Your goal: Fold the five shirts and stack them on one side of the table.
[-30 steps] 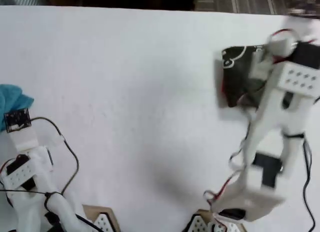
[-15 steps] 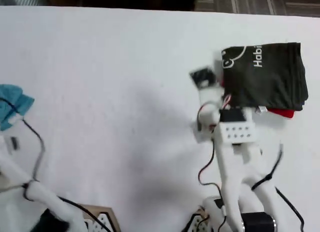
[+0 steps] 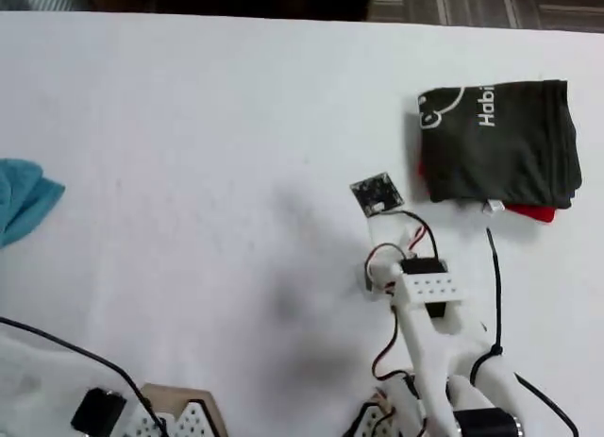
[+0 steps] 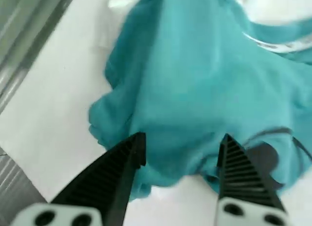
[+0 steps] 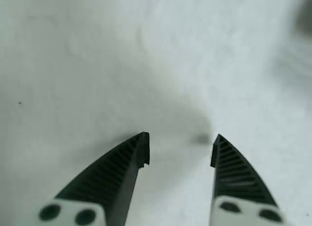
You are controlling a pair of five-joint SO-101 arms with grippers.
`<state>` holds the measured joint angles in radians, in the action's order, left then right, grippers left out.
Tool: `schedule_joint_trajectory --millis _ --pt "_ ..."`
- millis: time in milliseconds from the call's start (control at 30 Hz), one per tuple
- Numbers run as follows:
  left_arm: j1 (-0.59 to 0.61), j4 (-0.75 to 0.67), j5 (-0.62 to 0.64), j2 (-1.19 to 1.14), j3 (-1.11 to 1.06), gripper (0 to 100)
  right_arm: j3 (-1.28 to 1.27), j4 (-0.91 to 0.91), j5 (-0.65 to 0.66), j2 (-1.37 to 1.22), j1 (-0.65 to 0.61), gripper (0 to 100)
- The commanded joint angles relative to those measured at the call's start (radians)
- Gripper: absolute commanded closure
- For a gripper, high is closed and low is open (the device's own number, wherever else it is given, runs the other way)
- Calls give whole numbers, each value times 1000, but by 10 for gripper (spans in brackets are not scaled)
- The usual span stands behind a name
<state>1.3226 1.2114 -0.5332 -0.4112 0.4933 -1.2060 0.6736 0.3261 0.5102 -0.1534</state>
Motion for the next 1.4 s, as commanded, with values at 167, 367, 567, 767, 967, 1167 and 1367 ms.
schedule_joint_trajectory --millis 167,367,567,767,967,1167,1367 --pt "-23 396 -12 -384 585 747 2 -15 11 35 -2 786" --pt "-110 574 -29 -482 794 977 2 -15 11 33 -2 786" --pt "-206 575 -20 -387 805 976 2 -15 11 33 -2 786" --pt "-379 577 9 -161 805 976 -2 -28 11 33 -2 786" --pt "-582 577 150 121 768 976 -2 -28 11 33 -1 786" --pt "-836 575 147 420 455 976 -2 -28 11 33 5 786" --pt "-1043 574 138 635 -97 976 -2 -28 11 33 5 786"
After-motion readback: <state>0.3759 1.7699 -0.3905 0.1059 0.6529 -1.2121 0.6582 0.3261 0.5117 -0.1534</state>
